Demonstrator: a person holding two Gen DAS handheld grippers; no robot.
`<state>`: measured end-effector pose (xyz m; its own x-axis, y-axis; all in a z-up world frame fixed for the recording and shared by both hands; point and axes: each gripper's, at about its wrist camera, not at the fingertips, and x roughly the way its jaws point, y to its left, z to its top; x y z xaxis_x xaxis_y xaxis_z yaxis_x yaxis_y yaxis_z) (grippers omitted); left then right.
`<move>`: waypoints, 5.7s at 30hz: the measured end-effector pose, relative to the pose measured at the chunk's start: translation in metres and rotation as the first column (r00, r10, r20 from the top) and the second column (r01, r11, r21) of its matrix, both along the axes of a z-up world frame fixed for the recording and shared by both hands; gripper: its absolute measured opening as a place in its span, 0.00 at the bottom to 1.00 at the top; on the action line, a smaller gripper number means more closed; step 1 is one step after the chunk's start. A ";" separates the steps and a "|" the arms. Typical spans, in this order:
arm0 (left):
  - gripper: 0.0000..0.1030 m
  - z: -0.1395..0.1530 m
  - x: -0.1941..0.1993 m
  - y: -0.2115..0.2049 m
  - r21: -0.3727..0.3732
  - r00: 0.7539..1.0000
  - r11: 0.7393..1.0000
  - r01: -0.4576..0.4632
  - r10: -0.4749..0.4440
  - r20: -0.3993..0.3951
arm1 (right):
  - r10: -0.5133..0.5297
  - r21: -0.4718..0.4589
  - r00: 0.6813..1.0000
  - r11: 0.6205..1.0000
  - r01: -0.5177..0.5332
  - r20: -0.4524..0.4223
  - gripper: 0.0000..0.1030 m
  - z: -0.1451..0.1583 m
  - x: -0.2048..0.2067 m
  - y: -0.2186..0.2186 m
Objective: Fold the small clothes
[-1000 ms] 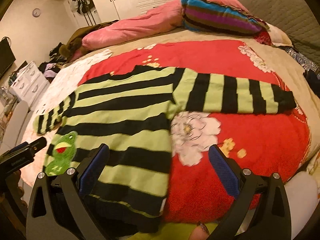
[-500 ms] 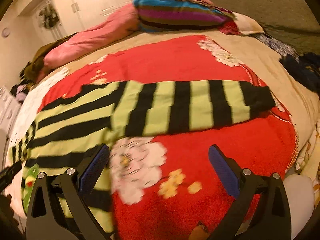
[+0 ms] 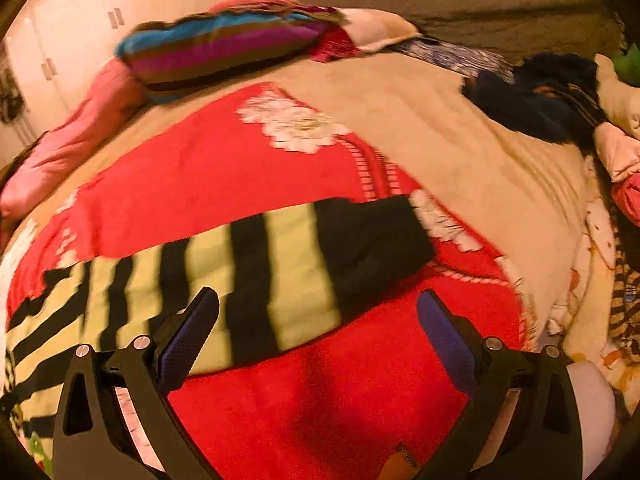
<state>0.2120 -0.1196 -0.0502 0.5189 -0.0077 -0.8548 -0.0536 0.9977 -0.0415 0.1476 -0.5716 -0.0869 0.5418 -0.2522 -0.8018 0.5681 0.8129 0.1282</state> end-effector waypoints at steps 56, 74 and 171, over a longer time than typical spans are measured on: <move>0.91 -0.063 0.005 0.058 -0.103 0.990 0.991 0.087 -0.074 0.122 | 0.620 0.279 0.696 0.640 -0.716 0.362 0.46 0.059 0.107 0.270; 0.87 -0.081 0.058 0.004 -0.481 0.990 0.870 0.106 -0.137 -0.030 | 0.502 0.218 0.850 0.822 -0.526 0.161 0.61 0.001 0.068 0.183; 0.91 0.003 0.030 0.195 -0.086 0.937 0.979 -0.185 0.202 0.284 | 0.671 0.067 0.721 0.722 -0.688 0.171 0.93 0.040 0.087 0.334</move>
